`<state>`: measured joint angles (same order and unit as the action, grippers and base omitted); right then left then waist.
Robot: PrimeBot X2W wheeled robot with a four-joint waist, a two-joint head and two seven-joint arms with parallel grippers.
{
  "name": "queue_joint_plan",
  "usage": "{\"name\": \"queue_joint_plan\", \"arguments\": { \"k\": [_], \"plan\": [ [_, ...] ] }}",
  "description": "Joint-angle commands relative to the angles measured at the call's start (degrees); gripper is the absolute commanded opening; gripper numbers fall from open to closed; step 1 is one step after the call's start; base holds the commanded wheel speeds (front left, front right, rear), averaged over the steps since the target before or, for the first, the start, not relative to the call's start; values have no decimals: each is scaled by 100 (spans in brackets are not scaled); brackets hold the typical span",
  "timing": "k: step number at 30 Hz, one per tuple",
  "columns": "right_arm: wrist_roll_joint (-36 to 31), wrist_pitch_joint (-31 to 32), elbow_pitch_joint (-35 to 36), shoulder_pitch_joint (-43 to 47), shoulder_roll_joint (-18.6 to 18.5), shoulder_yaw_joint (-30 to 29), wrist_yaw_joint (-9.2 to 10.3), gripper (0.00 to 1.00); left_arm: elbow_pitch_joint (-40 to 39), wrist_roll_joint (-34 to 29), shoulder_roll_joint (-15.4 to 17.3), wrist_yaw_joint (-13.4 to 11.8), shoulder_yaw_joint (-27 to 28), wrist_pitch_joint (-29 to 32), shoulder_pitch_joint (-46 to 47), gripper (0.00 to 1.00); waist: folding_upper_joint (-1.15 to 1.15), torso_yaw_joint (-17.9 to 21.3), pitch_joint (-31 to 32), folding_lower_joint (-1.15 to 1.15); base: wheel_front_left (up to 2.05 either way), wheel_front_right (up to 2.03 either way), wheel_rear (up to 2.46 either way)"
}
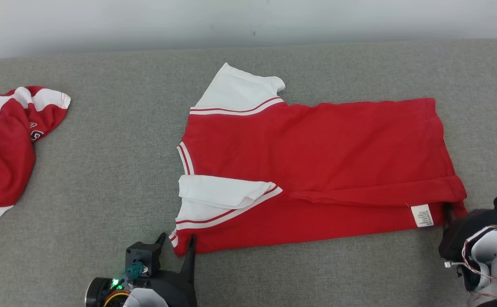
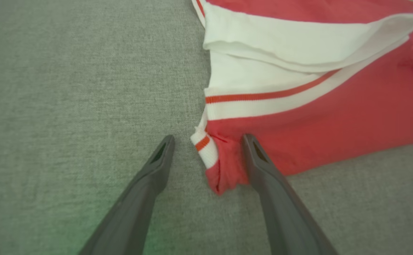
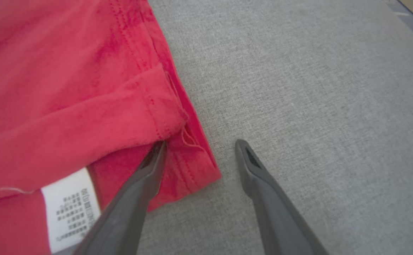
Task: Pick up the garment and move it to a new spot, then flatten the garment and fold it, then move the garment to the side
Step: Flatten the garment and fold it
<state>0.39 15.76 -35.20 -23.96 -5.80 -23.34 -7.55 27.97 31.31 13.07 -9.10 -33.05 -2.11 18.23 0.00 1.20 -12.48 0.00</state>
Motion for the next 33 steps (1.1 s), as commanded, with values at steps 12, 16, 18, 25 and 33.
{"name": "queue_joint_plan", "arguments": {
  "k": [12,16,18,25,33],
  "plan": [
    [427,320,-321,64,30,174,13,0,191,165,7,154,-223,448,-139,0,0,-37,-41,0,0,0,0],
    [517,224,-221,175,-1,171,14,0,202,220,27,181,-217,432,-195,0,0,6,76,0,0,0,0],
    [615,164,-78,280,0,188,14,0,158,253,86,184,-181,408,-248,0,0,26,222,0,0,0,0],
    [861,226,516,917,-64,299,14,0,-165,258,338,97,-176,391,-603,0,0,57,696,0,0,0,0],
    [1041,606,1520,1816,83,222,15,0,-782,305,630,-141,-149,453,-1200,0,0,114,995,0,0,0,0]
  ]
}}
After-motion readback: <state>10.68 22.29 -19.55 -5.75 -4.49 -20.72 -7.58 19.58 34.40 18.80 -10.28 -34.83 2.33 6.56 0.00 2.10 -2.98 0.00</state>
